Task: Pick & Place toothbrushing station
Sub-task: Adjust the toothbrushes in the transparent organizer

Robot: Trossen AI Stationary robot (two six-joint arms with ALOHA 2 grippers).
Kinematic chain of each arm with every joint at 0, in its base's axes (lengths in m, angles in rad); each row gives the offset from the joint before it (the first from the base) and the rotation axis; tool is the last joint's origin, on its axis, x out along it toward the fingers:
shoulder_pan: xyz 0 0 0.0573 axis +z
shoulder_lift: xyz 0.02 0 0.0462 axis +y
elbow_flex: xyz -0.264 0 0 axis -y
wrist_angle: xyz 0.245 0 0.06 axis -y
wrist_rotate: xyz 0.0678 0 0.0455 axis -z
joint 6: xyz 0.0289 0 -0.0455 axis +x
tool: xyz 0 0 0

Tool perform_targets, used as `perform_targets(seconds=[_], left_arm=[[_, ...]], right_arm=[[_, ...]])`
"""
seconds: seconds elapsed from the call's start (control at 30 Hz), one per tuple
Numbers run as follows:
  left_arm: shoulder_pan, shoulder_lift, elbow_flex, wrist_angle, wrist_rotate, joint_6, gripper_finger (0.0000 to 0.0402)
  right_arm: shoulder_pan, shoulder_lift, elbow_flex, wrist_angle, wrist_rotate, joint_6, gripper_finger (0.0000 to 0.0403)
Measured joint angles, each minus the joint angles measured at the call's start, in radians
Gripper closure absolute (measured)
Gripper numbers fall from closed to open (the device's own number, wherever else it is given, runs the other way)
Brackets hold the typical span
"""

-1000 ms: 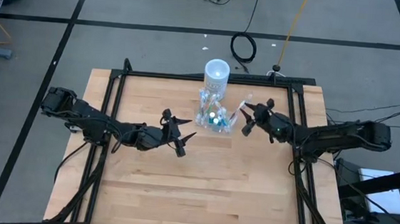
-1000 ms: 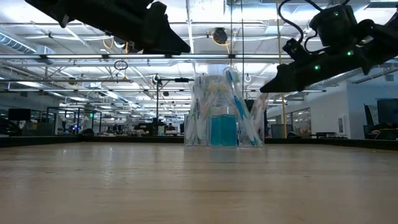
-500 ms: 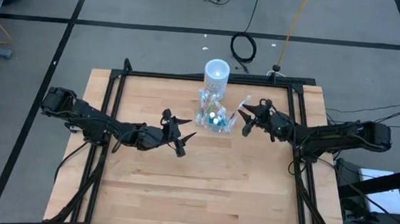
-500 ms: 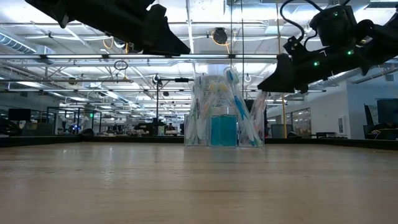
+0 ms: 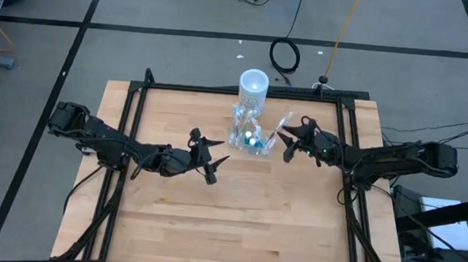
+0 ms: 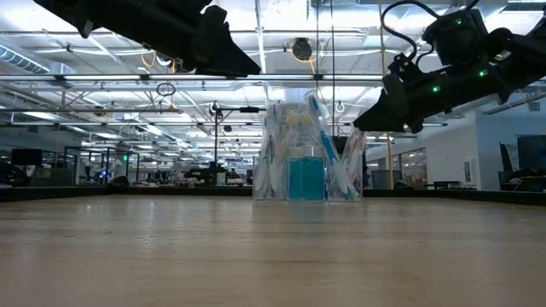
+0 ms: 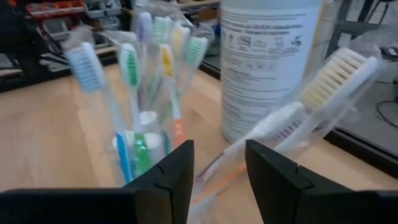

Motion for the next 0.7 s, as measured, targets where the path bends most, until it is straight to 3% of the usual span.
perform_targets(seconds=[0.27, 0.4, 0.47, 0.57, 0.7], left_arm=[[0.0, 0.0, 0.0, 0.016, 0.017, -0.003, 0.0163], [0.0, 0.0, 0.0, 0.016, 0.019, -0.003, 0.0163], [0.0, 0.0, 0.0, 0.016, 0.019, -0.003, 0.0163], [0.001, 0.0, 0.0, 0.015, 0.019, -0.002, 0.0163], [0.001, 0.0, 0.0, -0.003, 0.019, 0.0, 0.0163]], right_arm=[[-0.001, 0.0, 0.0, 0.015, -0.02, -0.005, 0.0268], [0.015, -0.015, 0.0, 0.044, -0.116, -0.007, 0.0268], [0.034, -0.036, 0.001, 0.06, -0.115, -0.05, 0.0268], [0.043, -0.089, 0.001, 0.058, -0.039, -0.164, 0.0268], [0.034, -0.149, 0.001, 0.089, 0.182, -0.2, 0.0268]])
